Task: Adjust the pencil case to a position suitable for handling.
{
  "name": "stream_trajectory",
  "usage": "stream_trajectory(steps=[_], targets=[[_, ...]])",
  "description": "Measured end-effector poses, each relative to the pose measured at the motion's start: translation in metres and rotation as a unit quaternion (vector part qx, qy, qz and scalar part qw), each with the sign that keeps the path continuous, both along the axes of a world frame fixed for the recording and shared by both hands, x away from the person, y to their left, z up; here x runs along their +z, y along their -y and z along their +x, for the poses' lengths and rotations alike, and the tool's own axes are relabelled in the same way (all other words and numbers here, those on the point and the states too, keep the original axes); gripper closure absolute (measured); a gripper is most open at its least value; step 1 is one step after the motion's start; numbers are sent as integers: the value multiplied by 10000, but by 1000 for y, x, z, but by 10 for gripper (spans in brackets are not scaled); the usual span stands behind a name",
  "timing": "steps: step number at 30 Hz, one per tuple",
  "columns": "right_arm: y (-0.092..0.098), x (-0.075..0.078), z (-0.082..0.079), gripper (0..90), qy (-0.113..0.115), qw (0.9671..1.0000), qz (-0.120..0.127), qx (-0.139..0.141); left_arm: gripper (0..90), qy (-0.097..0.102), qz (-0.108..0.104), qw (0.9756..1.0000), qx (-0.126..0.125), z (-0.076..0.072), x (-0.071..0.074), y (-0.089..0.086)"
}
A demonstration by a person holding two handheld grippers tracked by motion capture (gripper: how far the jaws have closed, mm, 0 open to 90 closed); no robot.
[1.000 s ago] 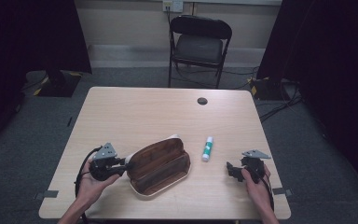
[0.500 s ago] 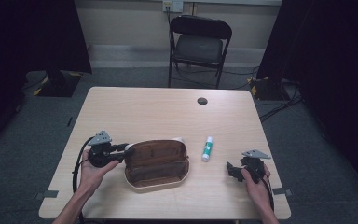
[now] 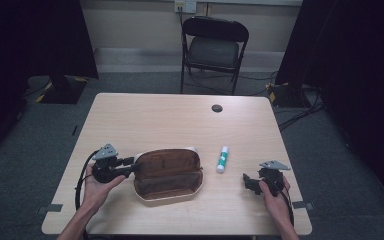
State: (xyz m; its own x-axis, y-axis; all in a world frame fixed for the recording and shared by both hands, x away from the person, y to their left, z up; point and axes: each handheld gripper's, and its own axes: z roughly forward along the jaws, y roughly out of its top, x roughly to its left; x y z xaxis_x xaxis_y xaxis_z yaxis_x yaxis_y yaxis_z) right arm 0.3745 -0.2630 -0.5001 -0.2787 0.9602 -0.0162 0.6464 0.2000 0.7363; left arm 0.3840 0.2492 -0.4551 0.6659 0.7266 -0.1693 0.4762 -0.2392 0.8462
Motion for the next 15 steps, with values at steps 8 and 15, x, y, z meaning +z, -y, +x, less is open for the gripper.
stream_trajectory(steps=[8, 15], targets=[[0, 0, 0, 129, 0, 10000, -1, 4, 755, 6, -61, 9999, 128, 9, 0, 2], [0, 0, 0, 129, 0, 10000, -1, 2, 651, -15, -118, 9995, 278, 14, -3, 3]])
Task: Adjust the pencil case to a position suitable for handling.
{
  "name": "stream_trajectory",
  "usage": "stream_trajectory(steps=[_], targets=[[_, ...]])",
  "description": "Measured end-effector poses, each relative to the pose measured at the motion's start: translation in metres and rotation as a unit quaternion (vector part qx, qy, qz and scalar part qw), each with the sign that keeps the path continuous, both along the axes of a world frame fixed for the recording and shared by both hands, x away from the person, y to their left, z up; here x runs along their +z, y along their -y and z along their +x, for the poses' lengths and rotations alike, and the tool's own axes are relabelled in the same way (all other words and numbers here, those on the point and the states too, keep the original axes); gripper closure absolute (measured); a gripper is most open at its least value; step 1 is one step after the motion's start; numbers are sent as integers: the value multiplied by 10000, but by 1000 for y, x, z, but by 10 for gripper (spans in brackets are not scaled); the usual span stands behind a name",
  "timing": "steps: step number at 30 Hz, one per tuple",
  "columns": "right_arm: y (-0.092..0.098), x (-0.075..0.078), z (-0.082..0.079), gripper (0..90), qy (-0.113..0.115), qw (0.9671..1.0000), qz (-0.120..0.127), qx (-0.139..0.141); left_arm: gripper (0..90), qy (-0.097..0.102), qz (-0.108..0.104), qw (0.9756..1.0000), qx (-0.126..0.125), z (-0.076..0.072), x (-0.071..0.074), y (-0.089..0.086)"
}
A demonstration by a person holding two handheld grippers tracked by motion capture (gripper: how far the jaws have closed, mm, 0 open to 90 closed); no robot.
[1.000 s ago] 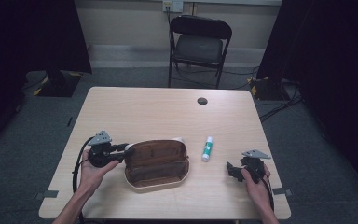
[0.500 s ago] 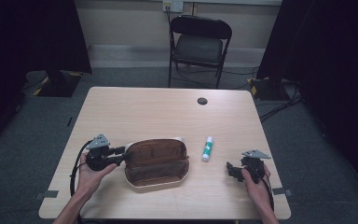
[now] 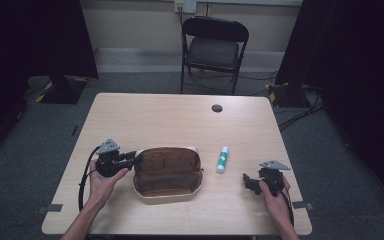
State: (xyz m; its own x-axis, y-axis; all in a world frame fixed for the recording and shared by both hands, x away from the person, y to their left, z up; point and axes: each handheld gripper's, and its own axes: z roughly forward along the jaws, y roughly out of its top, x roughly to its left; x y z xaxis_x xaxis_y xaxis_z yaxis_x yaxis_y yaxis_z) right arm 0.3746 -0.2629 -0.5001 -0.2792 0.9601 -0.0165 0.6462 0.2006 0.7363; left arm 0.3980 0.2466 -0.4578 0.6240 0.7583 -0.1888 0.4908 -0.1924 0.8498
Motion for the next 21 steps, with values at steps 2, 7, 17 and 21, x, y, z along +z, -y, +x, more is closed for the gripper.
stream_trajectory(steps=[2, 7, 17, 21], targets=[[0, 0, 0, 129, 1, 10000, 0, 1, 633, 1, -2, 10000, 13, 0, -1, -1], [0, 0, 0, 129, -1, 10000, 1, 1, 712, 76, 107, 9999, -69, 0, -2, 1], [0, 0, 0, 130, 0, 10000, 1, 1, 762, 92, 141, 9998, -136, -1, -2, 1], [0, 0, 0, 130, 0, 10000, -1, 2, 764, 97, 142, 9996, -230, -1, -2, 1]])
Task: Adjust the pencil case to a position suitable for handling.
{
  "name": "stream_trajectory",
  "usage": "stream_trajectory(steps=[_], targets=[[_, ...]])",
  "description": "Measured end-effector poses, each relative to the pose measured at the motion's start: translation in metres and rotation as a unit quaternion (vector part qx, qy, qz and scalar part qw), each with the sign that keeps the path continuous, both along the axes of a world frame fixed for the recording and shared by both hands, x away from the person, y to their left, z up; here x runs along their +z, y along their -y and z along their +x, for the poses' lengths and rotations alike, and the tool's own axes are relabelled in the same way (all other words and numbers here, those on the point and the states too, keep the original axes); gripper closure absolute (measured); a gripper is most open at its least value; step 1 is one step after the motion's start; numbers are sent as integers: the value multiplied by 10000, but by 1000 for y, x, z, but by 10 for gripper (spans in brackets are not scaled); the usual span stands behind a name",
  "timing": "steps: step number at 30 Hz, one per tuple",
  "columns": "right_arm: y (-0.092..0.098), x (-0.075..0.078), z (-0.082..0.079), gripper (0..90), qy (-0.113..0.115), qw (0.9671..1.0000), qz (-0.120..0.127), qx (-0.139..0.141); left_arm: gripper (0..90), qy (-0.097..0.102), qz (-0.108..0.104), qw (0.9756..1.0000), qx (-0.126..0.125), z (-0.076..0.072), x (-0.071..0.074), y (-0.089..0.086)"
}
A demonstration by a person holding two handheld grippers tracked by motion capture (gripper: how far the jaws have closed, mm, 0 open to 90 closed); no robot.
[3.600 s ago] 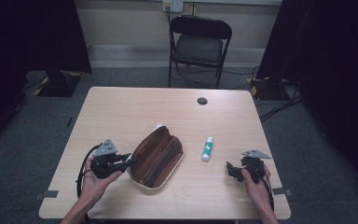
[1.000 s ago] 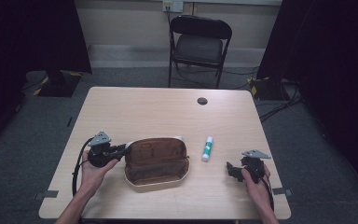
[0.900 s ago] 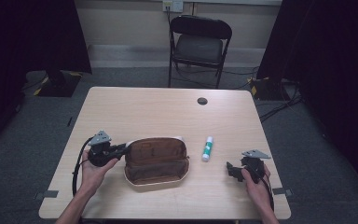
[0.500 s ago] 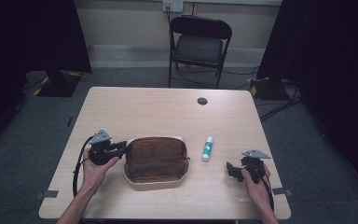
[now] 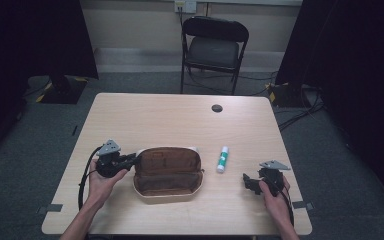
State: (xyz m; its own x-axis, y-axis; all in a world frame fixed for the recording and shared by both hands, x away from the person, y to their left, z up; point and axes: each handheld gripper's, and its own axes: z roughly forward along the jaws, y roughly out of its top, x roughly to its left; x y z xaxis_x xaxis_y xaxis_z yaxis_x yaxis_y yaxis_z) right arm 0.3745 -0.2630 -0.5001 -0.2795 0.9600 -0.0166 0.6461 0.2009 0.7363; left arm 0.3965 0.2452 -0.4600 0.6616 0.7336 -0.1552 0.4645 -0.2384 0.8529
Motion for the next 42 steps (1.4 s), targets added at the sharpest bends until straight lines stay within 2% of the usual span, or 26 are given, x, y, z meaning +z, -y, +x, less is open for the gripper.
stream_trajectory(steps=[8, 15, 17, 18, 20, 24, 25, 27, 30, 33, 35, 37, 40, 42], targets=[[0, 0, 0, 130, 0, 10000, 1, 1, 762, -18, -13, 10000, -55, 0, 0, 2], [0, 0, 0, 130, 1, 10000, 0, 0, 737, -42, -55, 10000, 37, 3, -1, 3], [0, 0, 0, 130, 0, 10000, 1, -1, 674, -50, -16, 9999, 105, 4, -1, 2], [0, 0, 0, 130, 0, 10000, 1, -1, 652, -44, -81, 9999, 67, 5, -2, 2], [0, 0, 0, 129, -1, 10000, 1, -1, 613, -54, -52, 10000, 55, 4, -2, 0], [0, 0, 1, 125, -3, 10000, -1, 14, 451, -118, -244, 9996, 78, 2, 3, -1], [0, 0, 1, 123, -9, 10000, -2, 17, 408, -113, -180, 9997, 123, 0, 5, -1], [-1, 0, 2, 123, -7, 10000, 3, 17, 312, -123, 164, 9998, 78, -3, 10, -2], [-1, 0, 2, 125, -2, 10000, 3, 20, 234, -109, -15, 9999, 89, -11, 14, -10], [-1, 0, 1, 130, -1, 10000, 6, 22, 161, -160, 200, 9997, -13, -18, 14, -17], [-1, 0, 1, 136, 20, 10000, -10, 51, 159, -152, 320, 9994, -29, -23, 11, -23], [-2, 1, 1, 148, -1, 10000, -17, 85, 158, -214, 418, 9988, 162, -25, 5, -30], [-5, 3, 1, 181, -14, 9999, -65, 116, 160, -412, 612, 9970, 233, -23, -5, -35], [-8, 6, -1, 180, 103, 9997, -108, 182, 161, -606, 746, 9950, 263, -20, -11, -38]])
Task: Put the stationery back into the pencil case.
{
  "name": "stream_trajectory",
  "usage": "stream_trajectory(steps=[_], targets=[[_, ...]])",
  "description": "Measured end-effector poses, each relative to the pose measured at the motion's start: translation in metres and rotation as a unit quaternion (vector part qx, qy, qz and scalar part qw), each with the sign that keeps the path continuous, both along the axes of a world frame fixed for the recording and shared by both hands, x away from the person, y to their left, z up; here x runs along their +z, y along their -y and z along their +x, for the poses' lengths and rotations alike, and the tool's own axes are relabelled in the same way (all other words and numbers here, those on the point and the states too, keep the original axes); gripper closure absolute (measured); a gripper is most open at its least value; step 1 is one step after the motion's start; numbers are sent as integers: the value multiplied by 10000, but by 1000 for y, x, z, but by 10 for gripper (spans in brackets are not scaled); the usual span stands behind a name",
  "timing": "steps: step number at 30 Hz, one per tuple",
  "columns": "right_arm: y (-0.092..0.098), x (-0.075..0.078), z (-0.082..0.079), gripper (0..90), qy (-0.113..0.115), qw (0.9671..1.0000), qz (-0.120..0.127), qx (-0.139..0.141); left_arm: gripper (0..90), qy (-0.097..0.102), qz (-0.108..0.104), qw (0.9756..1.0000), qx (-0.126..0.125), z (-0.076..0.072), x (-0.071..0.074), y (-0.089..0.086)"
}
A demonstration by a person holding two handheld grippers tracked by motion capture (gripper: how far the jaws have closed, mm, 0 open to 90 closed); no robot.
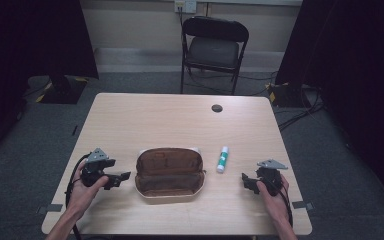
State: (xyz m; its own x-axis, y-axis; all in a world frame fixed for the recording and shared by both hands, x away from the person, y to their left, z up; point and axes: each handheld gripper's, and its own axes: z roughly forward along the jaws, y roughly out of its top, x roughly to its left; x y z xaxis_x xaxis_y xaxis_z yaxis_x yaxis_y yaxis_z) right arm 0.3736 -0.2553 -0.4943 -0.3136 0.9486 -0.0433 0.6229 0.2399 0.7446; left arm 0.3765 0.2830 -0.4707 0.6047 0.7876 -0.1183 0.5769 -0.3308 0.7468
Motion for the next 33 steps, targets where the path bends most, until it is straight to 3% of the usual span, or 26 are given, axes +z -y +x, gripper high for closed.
stream_trajectory(steps=[2, 8, 12, 16, 18, 20, 27, 33], targets=[[-3, 2, -2, 175, 42, 9999, 57, 124, 161, 26, 105, 9999, 104, 0, -3, -2], [-13, 4, 1, 233, -7, 9987, 208, 455, 162, -25, 428, 9991, 54, -3, -11, 0], [-24, 13, 2, 275, 120, 9975, 222, 655, 165, -118, 633, 9979, 46, -2, -18, 3], [-35, 23, 6, 325, 220, 9965, 352, 724, 160, -35, 840, 9965, -16, -2, -23, 8], [-41, 27, 8, 348, 193, 9952, 511, 816, 158, -22, 824, 9966, -26, -2, -23, 9], [-49, 29, 11, 349, 211, 9945, 482, 909, 149, 46, 706, 9975, 48, -3, -26, 9], [-67, 35, 28, 362, 197, 9934, 500, 1017, 96, 208, 608, 9979, 63, -3, -31, 6], [-75, 32, 42, 364, 157, 9936, 452, 1020, 25, 155, 637, 9978, 91, 1, -32, 6]])
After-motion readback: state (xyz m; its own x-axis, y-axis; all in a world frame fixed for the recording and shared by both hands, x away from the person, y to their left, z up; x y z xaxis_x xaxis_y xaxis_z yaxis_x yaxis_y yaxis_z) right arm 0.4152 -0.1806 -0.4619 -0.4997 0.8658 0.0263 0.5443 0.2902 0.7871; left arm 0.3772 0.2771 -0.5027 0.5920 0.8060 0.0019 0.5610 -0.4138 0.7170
